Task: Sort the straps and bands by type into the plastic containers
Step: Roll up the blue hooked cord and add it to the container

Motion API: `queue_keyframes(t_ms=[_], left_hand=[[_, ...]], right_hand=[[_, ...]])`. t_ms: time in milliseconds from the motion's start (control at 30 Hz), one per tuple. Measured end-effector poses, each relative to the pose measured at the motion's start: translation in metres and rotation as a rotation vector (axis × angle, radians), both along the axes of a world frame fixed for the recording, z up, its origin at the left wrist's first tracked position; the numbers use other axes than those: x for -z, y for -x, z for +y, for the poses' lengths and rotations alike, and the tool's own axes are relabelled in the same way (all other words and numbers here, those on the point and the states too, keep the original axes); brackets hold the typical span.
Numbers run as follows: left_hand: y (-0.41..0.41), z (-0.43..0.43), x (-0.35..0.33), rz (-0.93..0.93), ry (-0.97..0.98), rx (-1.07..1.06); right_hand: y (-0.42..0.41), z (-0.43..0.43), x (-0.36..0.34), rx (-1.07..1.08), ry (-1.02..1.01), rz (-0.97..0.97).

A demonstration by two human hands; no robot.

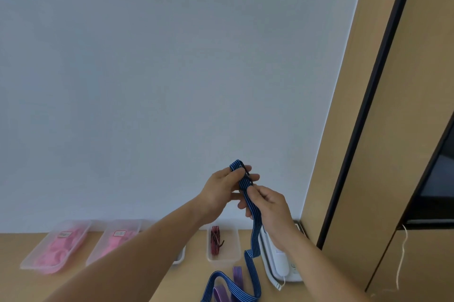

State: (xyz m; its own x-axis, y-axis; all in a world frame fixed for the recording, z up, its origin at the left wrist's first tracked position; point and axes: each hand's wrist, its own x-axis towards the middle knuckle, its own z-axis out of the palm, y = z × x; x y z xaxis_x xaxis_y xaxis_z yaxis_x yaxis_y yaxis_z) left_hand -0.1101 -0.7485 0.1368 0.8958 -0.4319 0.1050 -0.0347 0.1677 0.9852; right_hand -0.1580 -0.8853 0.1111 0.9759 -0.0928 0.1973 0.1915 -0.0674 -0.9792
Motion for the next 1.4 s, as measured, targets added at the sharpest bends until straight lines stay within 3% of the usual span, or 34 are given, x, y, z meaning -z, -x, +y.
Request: queue_keyframes(t_ms=[100,200,333,467,567,700,867,967,1167,1400], left_hand=[[-0.006,0.004,0.000,-0.027,-0.015,0.065],[-0.009,0.012,-0.001,-0.101,-0.171,0.114],[-0.009,0.011,-0.001,-0.226,-0.291,0.031],[-0.013,0.013,0.004,-0.514,-0.565,-0.136],[-0.008,0.014,0.005,-0.753,-0.819,-0.103],[-0.003,0.009,0.003,-0.969,-0.998,-0.097],[-0.002,0.008,0.002,-0.961,-1.216,0.047],[-0.002,0.011,0.002,-0.781,-1.026,0.131],[0.000,0.009,-0.004,-0.077,-0.164,0.018],[0.005,0.006,-0.003,0.040,0.006,0.166]], right_hand=[[0.001,-0.002,0.000,0.069,0.048,0.014],[0.003,-0.007,-0.003,0.105,0.145,0.079],[0.004,-0.008,-0.007,0.105,0.153,0.170],[0.005,-0.006,-0.013,0.089,0.114,0.180],[0.005,-0.006,-0.019,0.076,0.081,0.162],[0.006,-0.005,-0.022,0.009,0.117,0.137],[0.007,-0.004,-0.015,-0.012,0.164,0.121],[0.006,-0.004,-0.011,0.001,0.120,0.085],[0.008,-0.010,-0.007,0.008,0.073,0.038],[0.007,-0.008,-0.009,-0.007,0.016,0.020]])
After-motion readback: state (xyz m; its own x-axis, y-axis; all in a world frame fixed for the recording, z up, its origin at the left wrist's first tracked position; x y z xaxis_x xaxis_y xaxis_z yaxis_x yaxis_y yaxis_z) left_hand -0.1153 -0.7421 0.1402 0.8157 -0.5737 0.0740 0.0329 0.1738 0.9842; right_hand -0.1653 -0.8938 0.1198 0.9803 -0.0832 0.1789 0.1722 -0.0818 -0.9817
